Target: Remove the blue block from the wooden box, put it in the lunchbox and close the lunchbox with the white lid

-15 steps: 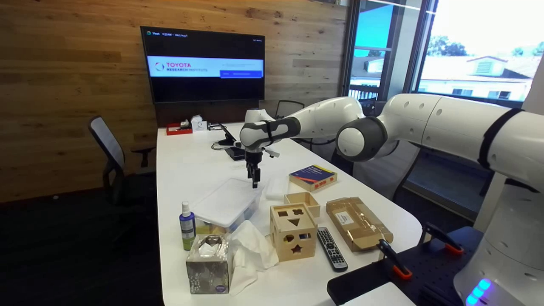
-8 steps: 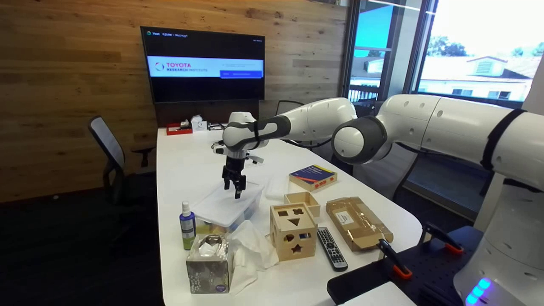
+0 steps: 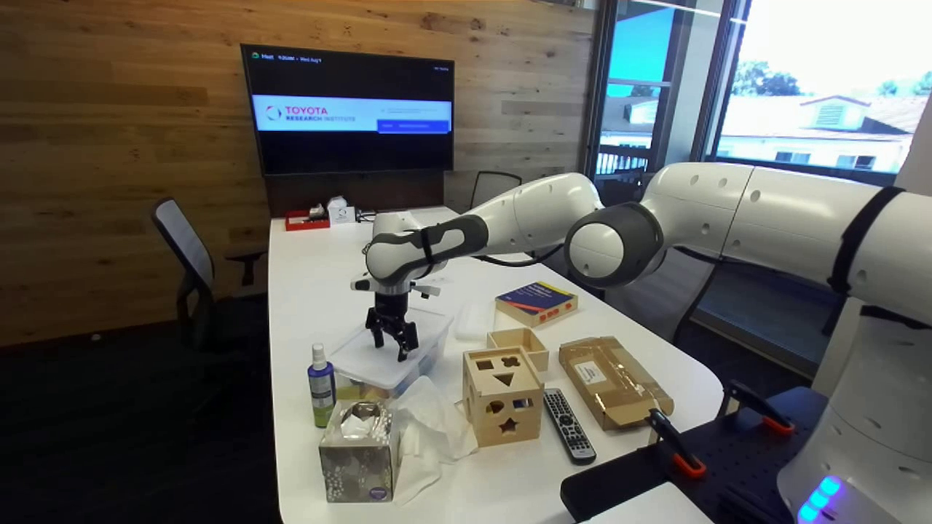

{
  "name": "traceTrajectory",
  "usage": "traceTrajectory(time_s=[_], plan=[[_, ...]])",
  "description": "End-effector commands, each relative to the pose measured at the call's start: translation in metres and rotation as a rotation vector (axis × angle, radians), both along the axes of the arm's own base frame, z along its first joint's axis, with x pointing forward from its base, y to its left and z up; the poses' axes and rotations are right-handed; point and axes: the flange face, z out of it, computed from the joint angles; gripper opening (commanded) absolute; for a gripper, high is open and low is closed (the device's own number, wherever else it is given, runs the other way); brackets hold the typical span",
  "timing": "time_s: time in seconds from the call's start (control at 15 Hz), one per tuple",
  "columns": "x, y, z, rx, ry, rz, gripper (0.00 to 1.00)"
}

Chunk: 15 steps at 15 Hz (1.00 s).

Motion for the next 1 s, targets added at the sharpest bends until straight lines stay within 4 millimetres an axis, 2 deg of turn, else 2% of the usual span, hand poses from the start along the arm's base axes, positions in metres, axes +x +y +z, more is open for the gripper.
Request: traceTrajectory(time_s=[0.0, 0.13, 0.53, 0.67, 0.93], plan=[[-0.013, -0.01, -0.042, -0.096, -0.005, 0.058, 1.0], [-0.018, -0.013, -0.054, -0.124, -0.006, 0.064, 1.0], [-0.023, -0.016, -0.059, -0.14, 0.012, 0.066, 1.0], [-0.015, -0.018, -0.048, -0.133, 0.001, 0.046, 1.0], [0.007, -0.023, -0.007, -0.11, -0.023, -0.004, 1.0]])
